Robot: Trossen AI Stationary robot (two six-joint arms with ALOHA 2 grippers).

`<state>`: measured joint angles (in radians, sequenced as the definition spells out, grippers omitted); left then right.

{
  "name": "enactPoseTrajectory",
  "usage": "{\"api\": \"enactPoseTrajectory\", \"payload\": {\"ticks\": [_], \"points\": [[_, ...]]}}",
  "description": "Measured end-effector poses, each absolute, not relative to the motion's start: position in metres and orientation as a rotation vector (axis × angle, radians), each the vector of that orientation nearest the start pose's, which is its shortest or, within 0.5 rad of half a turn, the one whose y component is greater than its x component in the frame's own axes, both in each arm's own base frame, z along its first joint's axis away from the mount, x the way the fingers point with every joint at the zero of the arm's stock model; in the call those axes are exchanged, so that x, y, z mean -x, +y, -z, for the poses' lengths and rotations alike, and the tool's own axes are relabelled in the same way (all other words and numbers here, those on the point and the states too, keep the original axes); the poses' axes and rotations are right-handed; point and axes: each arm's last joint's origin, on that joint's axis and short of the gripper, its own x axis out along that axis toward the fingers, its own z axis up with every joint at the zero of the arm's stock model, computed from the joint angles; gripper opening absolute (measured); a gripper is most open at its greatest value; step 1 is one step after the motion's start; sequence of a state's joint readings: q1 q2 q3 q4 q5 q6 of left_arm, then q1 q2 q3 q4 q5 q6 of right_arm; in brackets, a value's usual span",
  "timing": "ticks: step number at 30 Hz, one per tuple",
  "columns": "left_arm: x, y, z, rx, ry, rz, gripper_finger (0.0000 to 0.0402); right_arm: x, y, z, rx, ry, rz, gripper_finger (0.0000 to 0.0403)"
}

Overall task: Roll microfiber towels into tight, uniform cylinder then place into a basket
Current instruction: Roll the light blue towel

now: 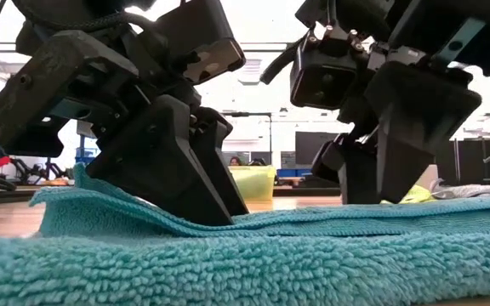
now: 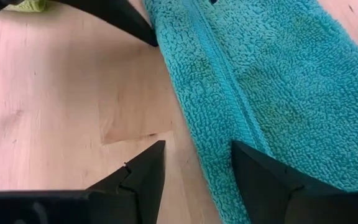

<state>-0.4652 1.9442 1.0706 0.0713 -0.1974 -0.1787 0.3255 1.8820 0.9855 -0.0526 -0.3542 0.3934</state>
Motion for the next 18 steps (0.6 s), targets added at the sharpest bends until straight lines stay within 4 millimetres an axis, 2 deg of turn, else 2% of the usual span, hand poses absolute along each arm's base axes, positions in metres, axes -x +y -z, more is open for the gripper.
{"api": "enactPoseTrajectory", "payload": {"ticks": [7,13,18], "points": [[-0.348,-0.1683,-0.1309,-0.093,0.777,0.182,0.0169,-0.3331,0.1289,-0.1247,-0.366,1.071,-0.45,0.0204],[-0.3482,-0.1684,-0.1312,-0.091,0.773,0.182,0.0169,-0.3341,0.128,-0.1243,-0.328,1.049,-0.389,0.0202],[-0.3483,-0.1684,-0.1312,-0.091,0.774,0.182,0.0169,-0.3366,0.133,-0.1167,-0.319,1.044,-0.399,0.0198]]}}
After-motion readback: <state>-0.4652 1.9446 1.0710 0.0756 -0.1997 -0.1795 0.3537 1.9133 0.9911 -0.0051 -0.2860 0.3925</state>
